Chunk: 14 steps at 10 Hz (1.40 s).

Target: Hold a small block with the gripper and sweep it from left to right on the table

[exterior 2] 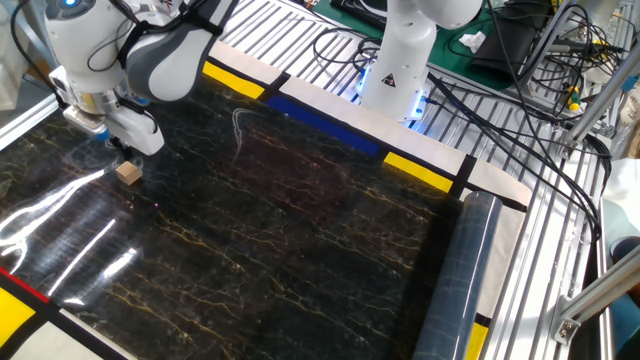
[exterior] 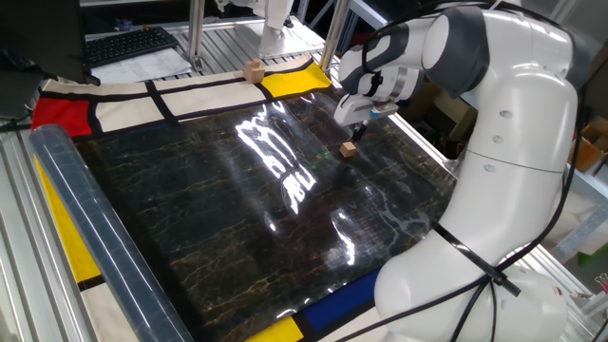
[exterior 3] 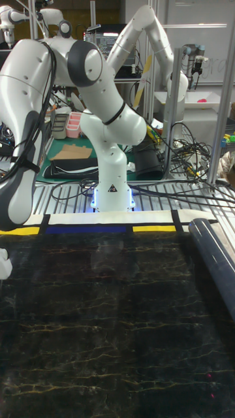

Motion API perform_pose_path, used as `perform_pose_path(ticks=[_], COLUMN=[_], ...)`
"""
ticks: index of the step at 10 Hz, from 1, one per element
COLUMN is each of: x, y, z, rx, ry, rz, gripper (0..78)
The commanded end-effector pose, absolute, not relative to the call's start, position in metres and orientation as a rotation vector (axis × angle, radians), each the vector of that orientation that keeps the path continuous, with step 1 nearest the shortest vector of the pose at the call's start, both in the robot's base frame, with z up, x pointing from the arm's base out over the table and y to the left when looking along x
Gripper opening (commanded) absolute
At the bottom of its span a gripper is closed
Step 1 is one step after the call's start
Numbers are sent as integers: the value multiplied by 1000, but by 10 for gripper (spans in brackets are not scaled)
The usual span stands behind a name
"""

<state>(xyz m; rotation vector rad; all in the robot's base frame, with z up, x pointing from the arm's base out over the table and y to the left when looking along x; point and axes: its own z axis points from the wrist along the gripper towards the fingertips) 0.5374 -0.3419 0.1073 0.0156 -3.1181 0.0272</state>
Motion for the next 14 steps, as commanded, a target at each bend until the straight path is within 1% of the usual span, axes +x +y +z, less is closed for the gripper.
perform_pose_path(ticks=[1, 5, 14], x=[540, 544, 555], y=[-343, -343, -345], z=[110, 104, 106], rx=[15, 21, 30], ry=[-3122, -3123, -3119], rz=[29, 27, -6], gripper=[0, 0, 0])
